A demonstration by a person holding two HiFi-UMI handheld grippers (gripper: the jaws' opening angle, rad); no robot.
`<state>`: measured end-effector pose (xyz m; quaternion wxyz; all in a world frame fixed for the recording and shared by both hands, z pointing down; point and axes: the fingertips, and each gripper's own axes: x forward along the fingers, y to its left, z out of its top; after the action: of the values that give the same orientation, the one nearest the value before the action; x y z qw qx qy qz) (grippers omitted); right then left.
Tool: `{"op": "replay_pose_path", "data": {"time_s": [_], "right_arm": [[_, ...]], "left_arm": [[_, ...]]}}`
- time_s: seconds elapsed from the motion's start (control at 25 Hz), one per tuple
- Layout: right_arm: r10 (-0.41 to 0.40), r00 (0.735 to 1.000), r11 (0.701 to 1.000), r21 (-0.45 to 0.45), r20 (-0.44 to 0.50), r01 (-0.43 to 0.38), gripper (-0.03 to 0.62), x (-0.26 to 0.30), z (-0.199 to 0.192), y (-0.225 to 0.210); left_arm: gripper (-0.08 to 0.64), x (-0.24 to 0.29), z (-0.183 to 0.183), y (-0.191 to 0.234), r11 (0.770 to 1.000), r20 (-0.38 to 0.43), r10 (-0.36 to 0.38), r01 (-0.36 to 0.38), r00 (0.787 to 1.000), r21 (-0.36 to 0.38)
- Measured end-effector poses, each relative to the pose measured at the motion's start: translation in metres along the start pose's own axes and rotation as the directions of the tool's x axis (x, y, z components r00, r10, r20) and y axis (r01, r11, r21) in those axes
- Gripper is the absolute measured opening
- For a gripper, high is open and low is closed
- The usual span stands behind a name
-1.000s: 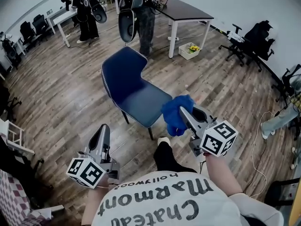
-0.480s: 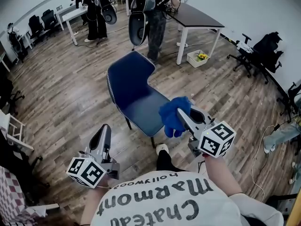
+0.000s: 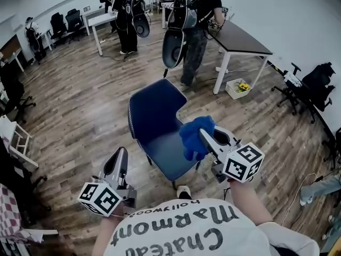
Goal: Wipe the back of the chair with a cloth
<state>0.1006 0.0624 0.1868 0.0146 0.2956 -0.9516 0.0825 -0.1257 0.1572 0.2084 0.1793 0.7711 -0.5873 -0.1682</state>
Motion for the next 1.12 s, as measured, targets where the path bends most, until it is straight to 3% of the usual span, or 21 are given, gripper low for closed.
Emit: {"op": "replay_pose_path", "data": {"time_s": [0.48, 0.8, 1.12], "right_arm": [[0.223, 0.975, 0.975, -0.002, -0.023, -0.223, 0.06, 0.097, 0.02, -0.079], [0.43, 0.903, 0.903, -0.012, -0.028, -0.43, 0.061, 0.153, 0.018, -0.092], [0.551, 0.832, 0.835, 0.037, -0.073, -0.549, 0.061, 0.199, -0.012, -0.074]], "left_arm": [[0.009, 0.089, 0.009, 0.024, 0.989, 0.059, 0.149, -0.15, 0.987, 0.011], [0.009, 0.133, -0.001, 0.03, 0.973, 0.071, 0.226, -0.229, 0.971, 0.032], [0.009, 0.15, -0.012, 0.047, 0.96, 0.02, 0.28, -0.281, 0.96, 0.019]]}}
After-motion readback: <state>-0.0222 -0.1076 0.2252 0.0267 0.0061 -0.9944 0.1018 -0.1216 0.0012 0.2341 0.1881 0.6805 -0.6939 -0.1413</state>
